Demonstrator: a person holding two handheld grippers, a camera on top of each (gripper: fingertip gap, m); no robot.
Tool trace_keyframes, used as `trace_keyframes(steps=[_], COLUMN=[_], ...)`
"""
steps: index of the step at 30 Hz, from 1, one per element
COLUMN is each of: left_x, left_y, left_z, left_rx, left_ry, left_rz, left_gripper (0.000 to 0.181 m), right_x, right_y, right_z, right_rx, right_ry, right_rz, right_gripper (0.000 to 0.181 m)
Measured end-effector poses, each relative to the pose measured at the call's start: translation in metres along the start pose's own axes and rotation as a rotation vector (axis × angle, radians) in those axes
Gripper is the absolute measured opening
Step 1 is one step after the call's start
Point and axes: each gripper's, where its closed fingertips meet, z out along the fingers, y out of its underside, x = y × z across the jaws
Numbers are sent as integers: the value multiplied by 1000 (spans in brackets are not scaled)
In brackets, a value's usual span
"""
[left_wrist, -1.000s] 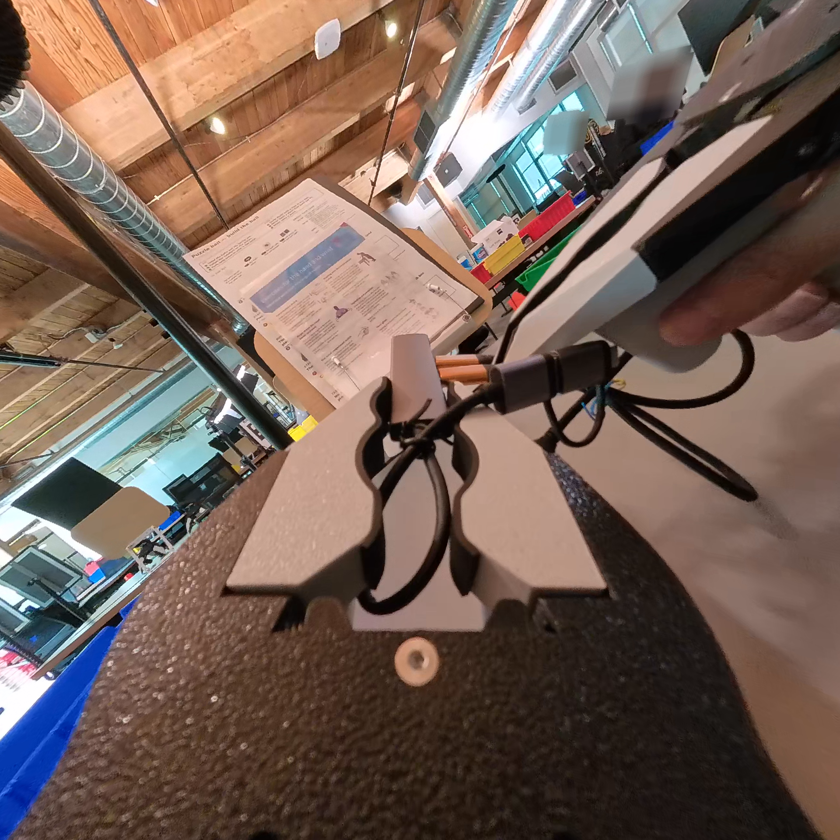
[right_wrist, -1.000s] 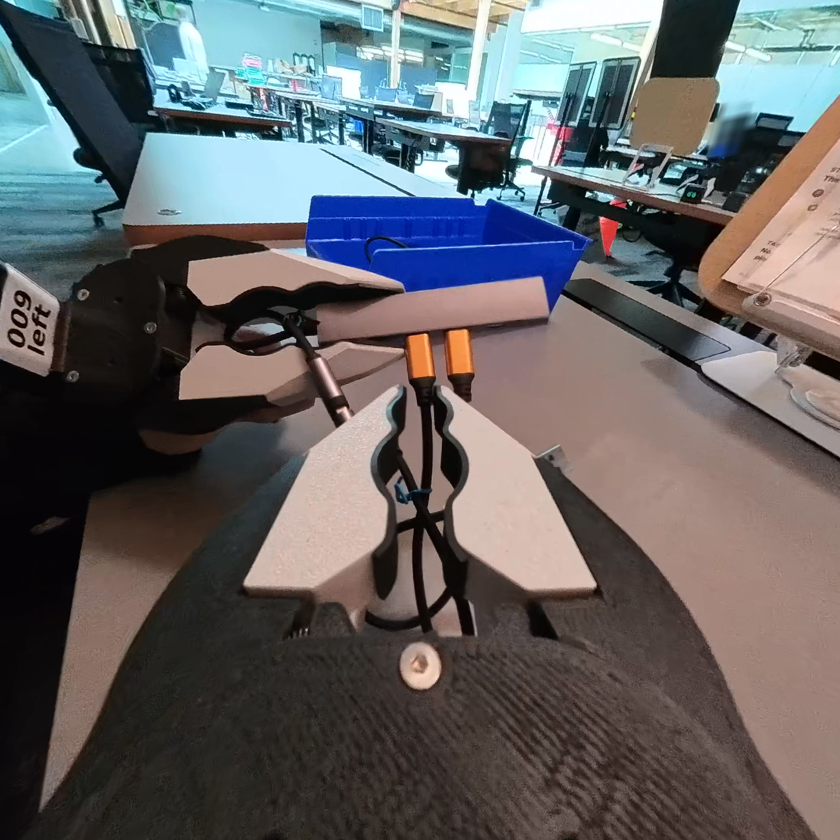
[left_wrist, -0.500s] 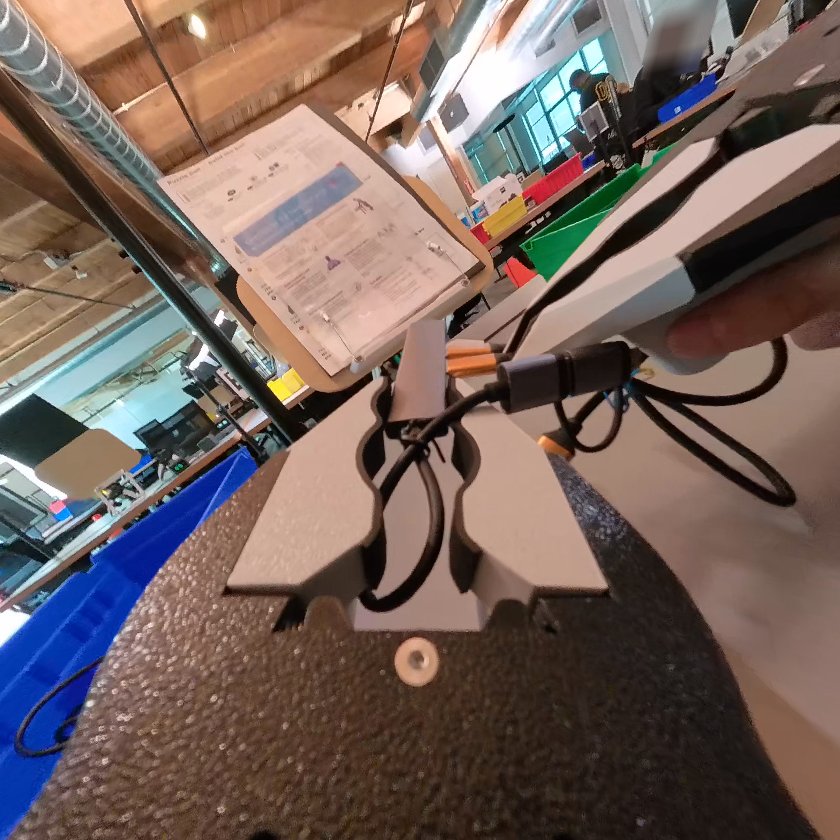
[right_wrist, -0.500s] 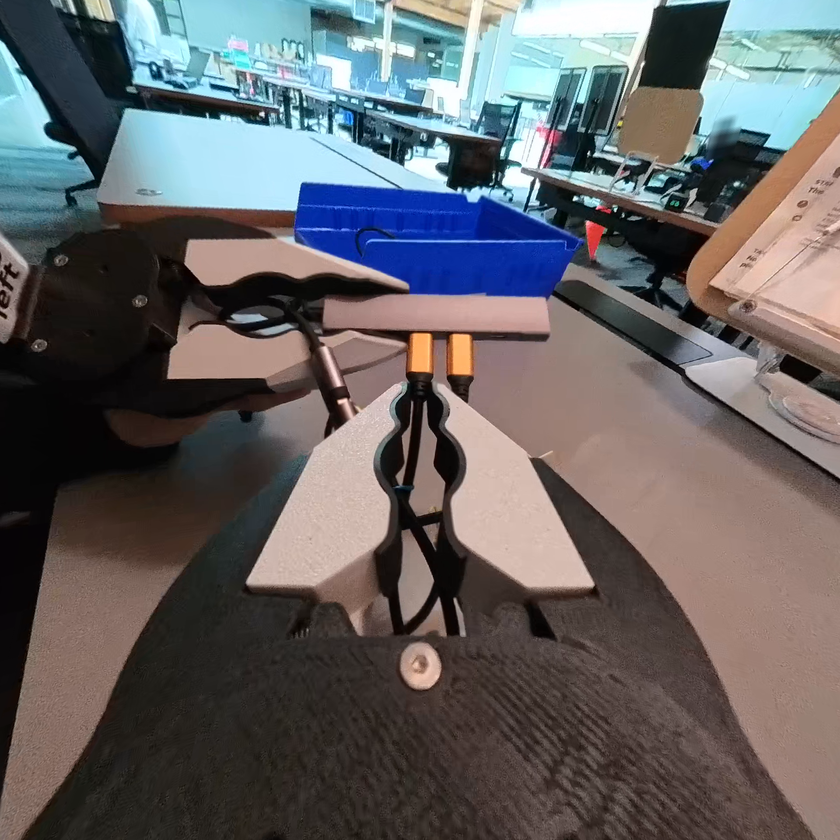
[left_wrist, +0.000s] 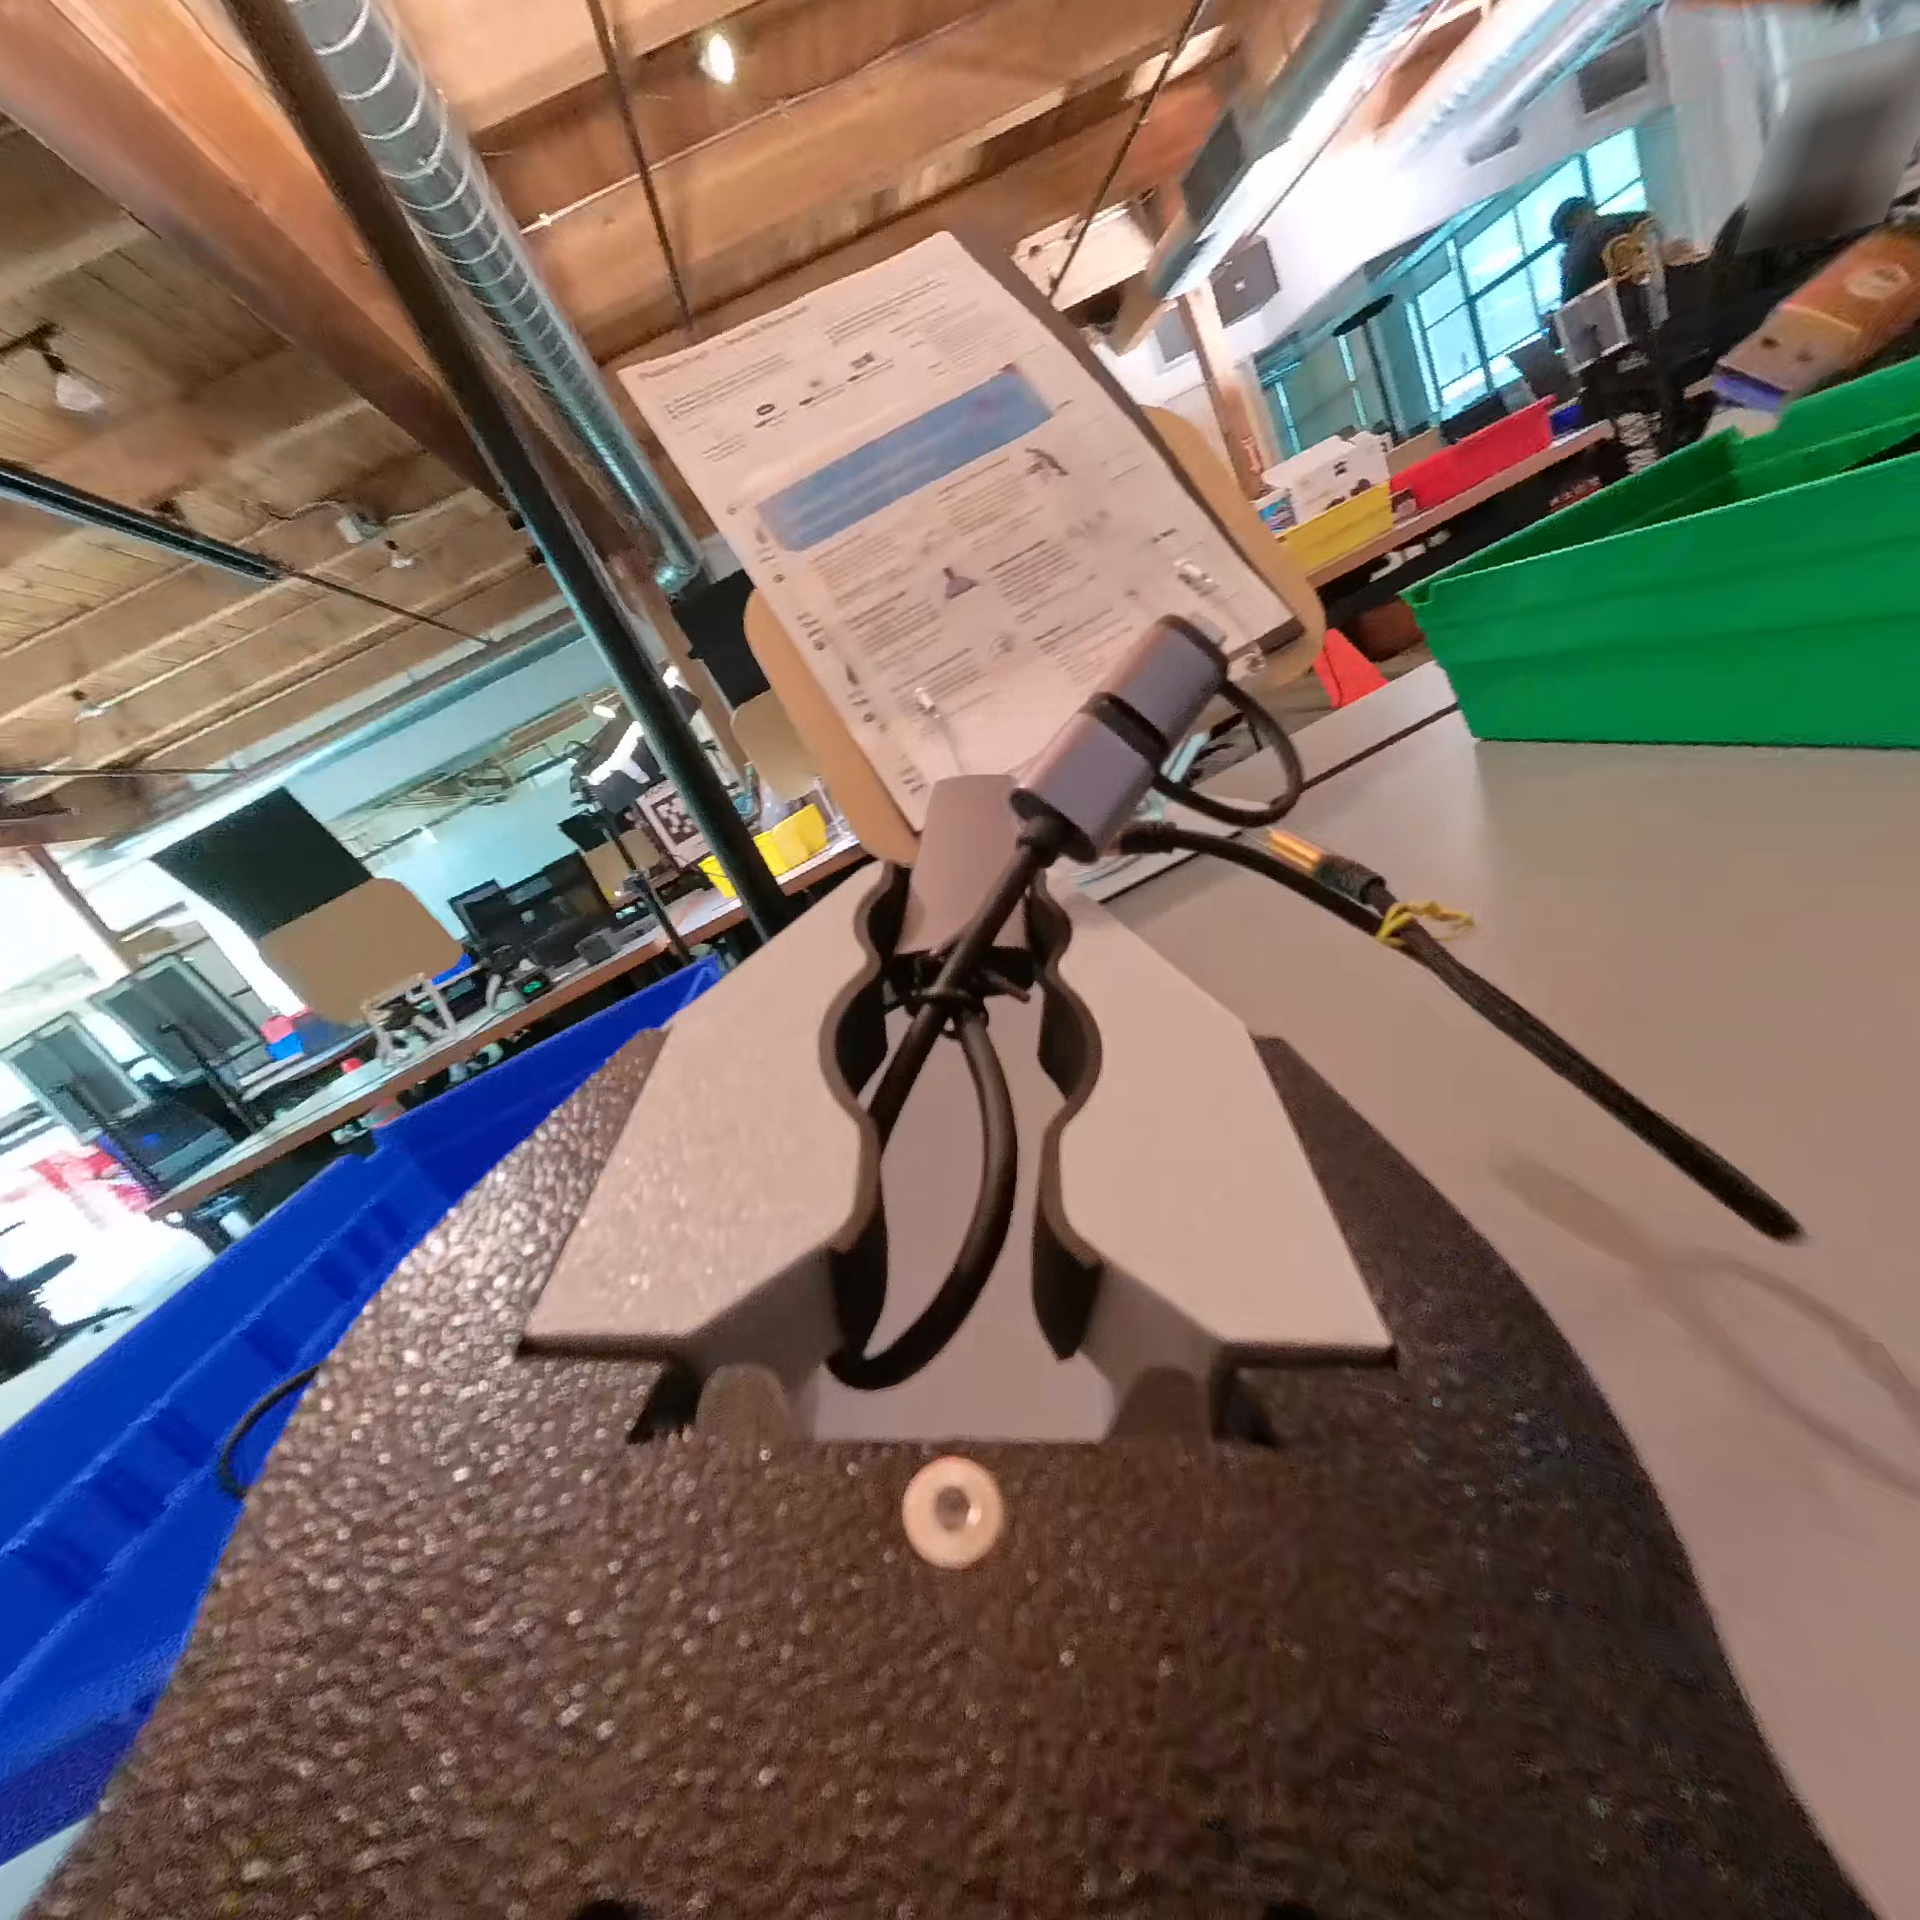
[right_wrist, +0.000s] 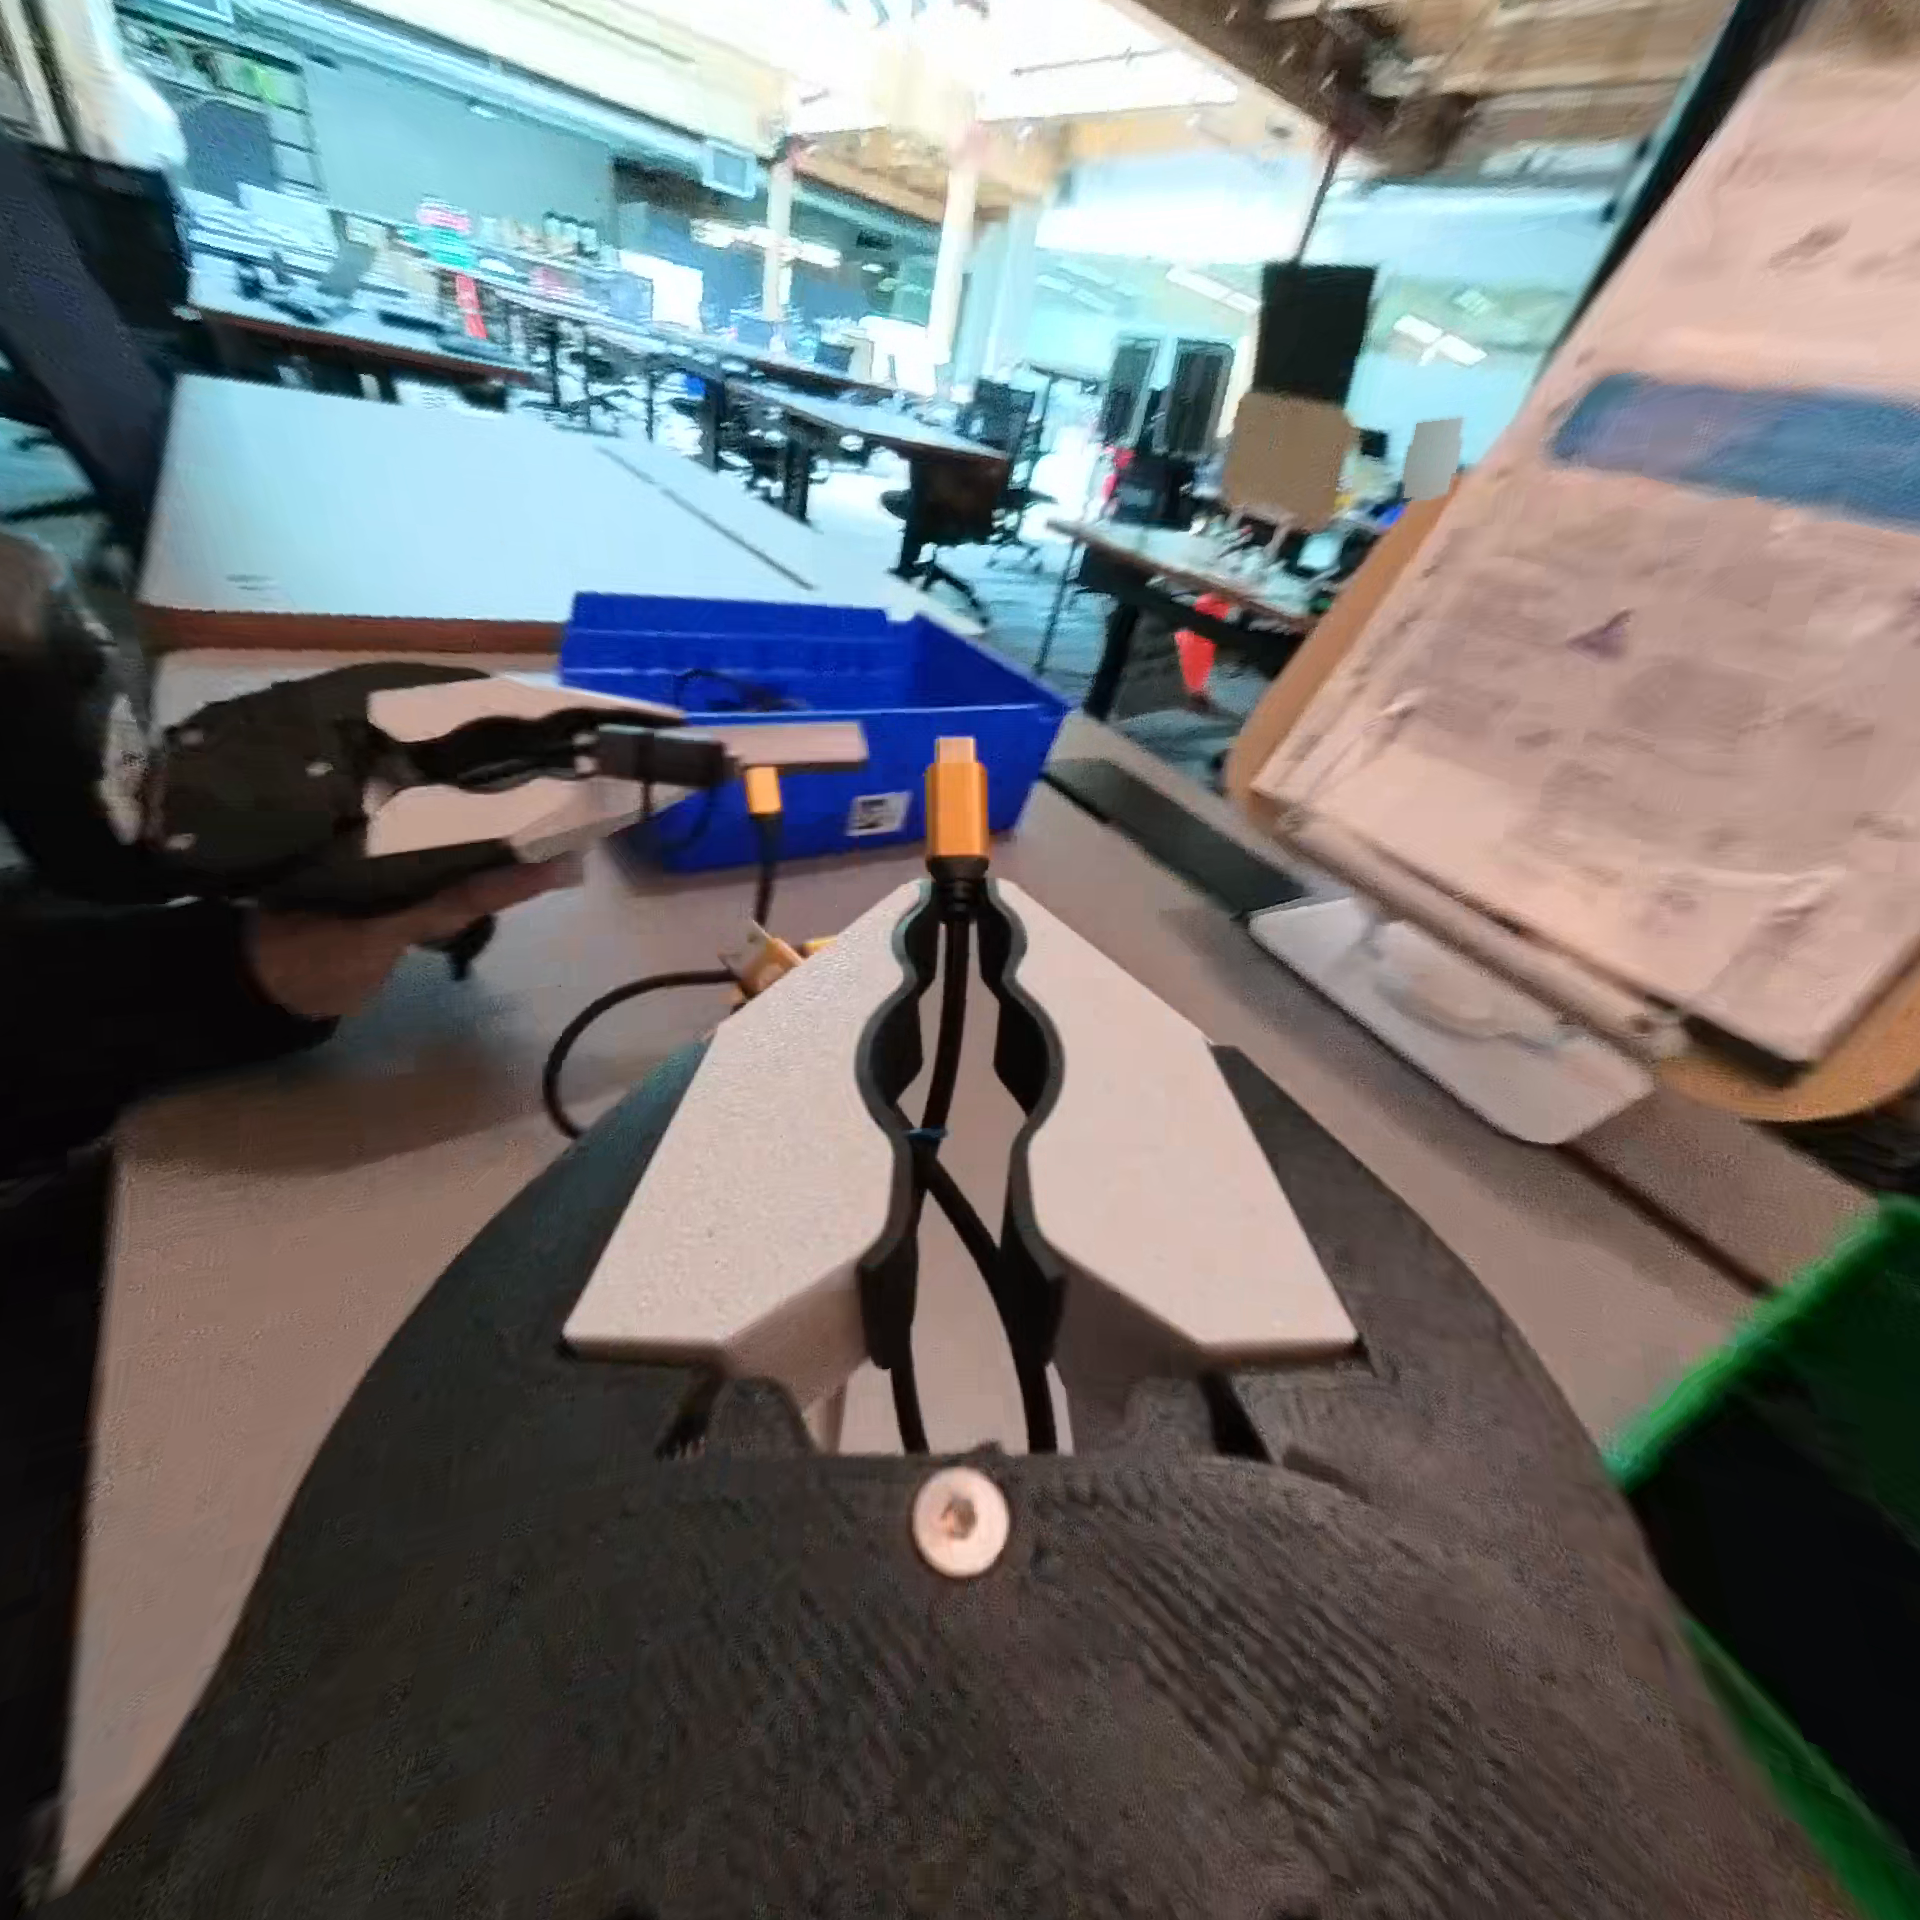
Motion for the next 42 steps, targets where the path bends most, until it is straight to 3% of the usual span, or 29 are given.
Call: trace_keyframes(steps=[3, 7, 10, 15, 18, 21, 24, 27, 30, 32, 35, 42], left_x=[7, 11, 11, 12, 14, 15, 17, 18, 19, 20, 22, 34], left_y=[-1, -1, -1, 0, 2, 2, 3, 3, 2, 1, -1, -22], left_z=[1, 1, 1, 1, 2, 2, 2, 2, 2, 1, 1, -3], left_rx=[2, 2, 3, -4, -10, -14, -15, -15, -10, -2, 8, 76], left_ry=[30, 46, 48, 58, 64, 69, 76, 83, 91, 93, 106, 212], left_rz=[-21, -19, -20, -17, -14, -10, -4, 0, 4, 10, 15, -39], left_gripper=[22, 22, 22, 22, 22, 22, 22, 22, 22, 22, 22, 22], right_x=[58, 118, 157, 198, 194, 191, 181, 161, 131, 109, 76, 6], right_y=[-13, 3, 33, 81, 111, 119, 114, 84, 49, 34, 17, 22], right_z=[-44, -85, -92, -86, -74, -70, -70, -72, -63, -53, -37, 15], right_rx=[9, -78, -200, -374, -456, -463, -425, -259, -56, 0, 75, 54], right_ry=[234, 425, 493, 508, 433, 462, 474, 462, 338, 223, 61, -264], right_rz=[-120, -231, -352, -349, -254, -258, -181, -51, 127, 258, 373, 608], right_gripper=[7, 7, 7, 7, 16, 27, 44, 60, 71, 85, 89, 95])
